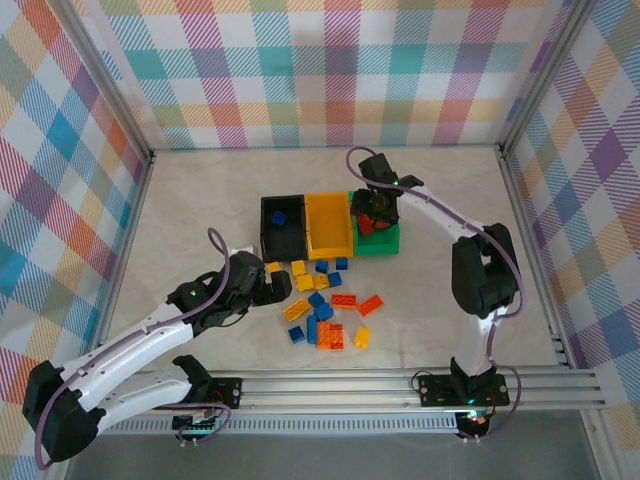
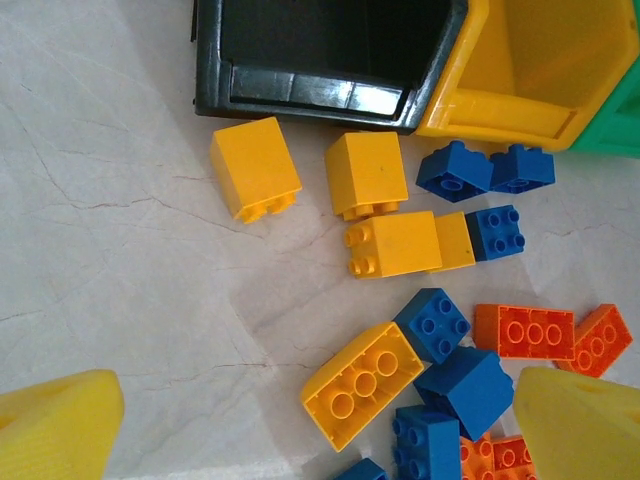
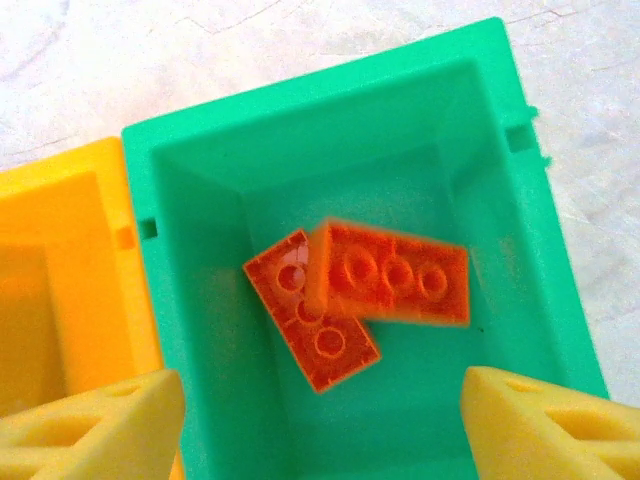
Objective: Sort the legos into containers by color
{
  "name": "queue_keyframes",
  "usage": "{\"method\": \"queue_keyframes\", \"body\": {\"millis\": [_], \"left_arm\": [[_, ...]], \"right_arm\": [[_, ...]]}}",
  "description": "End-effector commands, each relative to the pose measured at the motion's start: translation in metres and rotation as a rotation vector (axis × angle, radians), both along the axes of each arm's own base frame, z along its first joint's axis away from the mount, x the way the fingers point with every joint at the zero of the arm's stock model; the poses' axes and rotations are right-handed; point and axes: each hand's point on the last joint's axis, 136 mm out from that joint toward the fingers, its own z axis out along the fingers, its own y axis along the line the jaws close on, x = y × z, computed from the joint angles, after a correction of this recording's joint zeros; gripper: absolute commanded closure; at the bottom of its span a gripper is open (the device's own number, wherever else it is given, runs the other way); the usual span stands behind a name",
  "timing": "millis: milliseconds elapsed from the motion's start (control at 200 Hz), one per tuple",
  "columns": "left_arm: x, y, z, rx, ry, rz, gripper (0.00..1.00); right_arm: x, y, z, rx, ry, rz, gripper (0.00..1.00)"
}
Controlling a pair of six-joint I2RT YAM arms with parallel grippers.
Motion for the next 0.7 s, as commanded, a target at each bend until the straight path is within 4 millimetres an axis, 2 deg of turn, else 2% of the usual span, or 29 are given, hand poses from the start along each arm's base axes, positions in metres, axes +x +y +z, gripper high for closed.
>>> {"method": "queue_keyframes", "body": {"millis": [0, 160, 310, 455, 695], "left_arm": [[-0.002, -0.002, -0.005, 0.043, 0.020, -0.043, 0.00], [0.001, -0.017, -0.027, 0.075, 0.080, -0.104, 0.04], [0.019, -0.019, -0.043, 0.173, 0.087, -0.101, 0.10], [0.050, -0.013, -0.050, 0.228, 0.034, -0.049, 0.16], [0.089, -0.005, -0.053, 0.254, -0.050, 0.021, 0.23]], "right_arm": [[-0.026, 0.005, 0.030, 0.063, -0.058, 0.039, 0.25], [-0.069, 0.005, 0.026, 0.091, -0.080, 0.092, 0.24], [-0.101, 0.002, 0.019, 0.150, -0.080, 0.118, 0.24], [-0.115, -0.001, 0.015, 0.181, -0.072, 0.125, 0.24], [-0.120, -0.006, 0.016, 0.172, -0.085, 0.125, 0.24]]}}
